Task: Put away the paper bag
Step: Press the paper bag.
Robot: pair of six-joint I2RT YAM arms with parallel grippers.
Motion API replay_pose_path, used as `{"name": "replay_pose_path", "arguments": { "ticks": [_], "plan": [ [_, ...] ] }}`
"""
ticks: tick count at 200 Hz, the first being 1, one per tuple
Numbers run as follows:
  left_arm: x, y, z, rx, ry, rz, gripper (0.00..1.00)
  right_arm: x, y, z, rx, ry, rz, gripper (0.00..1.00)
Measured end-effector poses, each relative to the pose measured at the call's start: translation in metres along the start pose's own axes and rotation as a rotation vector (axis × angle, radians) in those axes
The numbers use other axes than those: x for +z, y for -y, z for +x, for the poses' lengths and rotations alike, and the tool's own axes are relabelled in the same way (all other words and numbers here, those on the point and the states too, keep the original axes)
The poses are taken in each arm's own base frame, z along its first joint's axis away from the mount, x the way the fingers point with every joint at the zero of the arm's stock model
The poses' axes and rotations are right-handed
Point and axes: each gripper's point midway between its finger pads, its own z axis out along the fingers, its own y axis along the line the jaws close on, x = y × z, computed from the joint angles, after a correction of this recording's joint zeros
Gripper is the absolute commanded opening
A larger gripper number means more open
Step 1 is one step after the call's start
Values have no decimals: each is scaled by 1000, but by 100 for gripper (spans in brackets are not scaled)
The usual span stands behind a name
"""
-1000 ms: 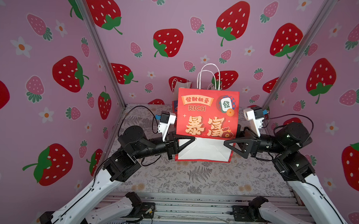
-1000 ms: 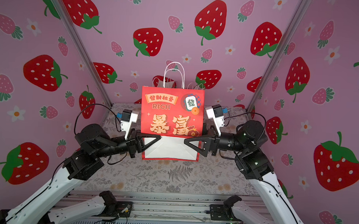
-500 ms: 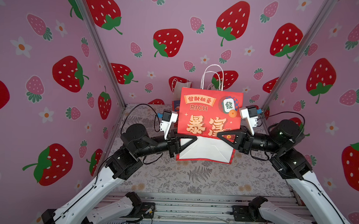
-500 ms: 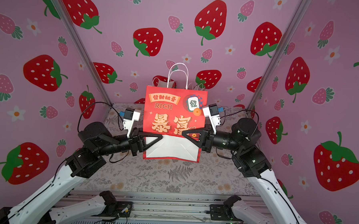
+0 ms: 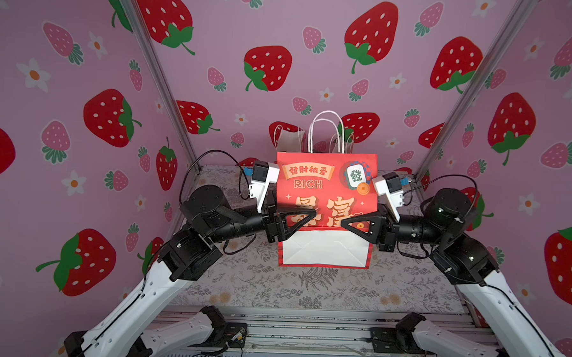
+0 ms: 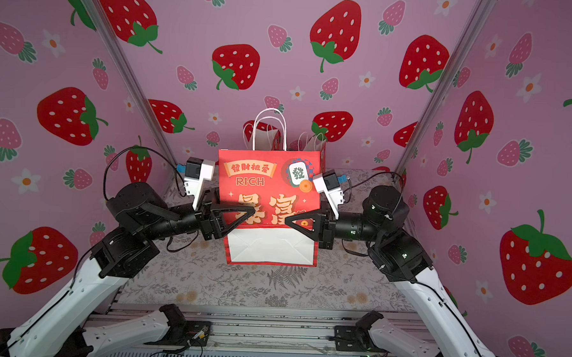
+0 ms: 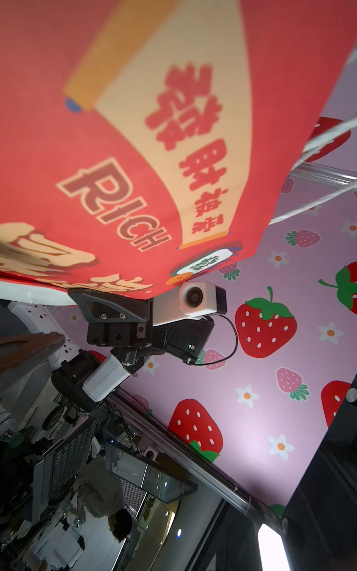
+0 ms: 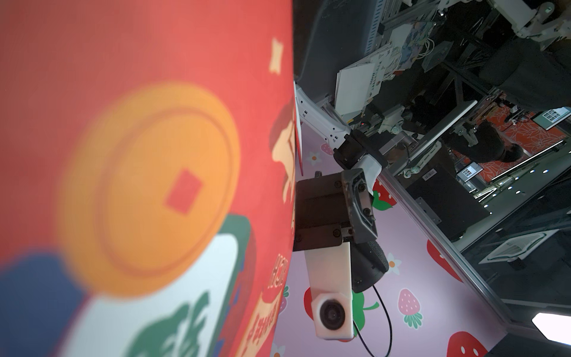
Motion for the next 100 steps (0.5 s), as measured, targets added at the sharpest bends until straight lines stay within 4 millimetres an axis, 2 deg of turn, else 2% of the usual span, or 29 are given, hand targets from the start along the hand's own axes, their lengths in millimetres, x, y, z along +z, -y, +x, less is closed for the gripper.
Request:
{"name": "replay_pose_path", "arguments": {
  "ticks": [46, 84, 100],
  "plan": [
    [4, -19, 5, 5, -13, -74, 30, 2, 1, 3, -20, -29, 22, 5],
    [2, -27, 9, 14, -27, -120, 17, 4, 11, 7, 5, -42, 63, 13],
    [1, -29, 11, 17, -33, -136, 15, 6, 18, 9, 22, -49, 84, 16]
  ]
}}
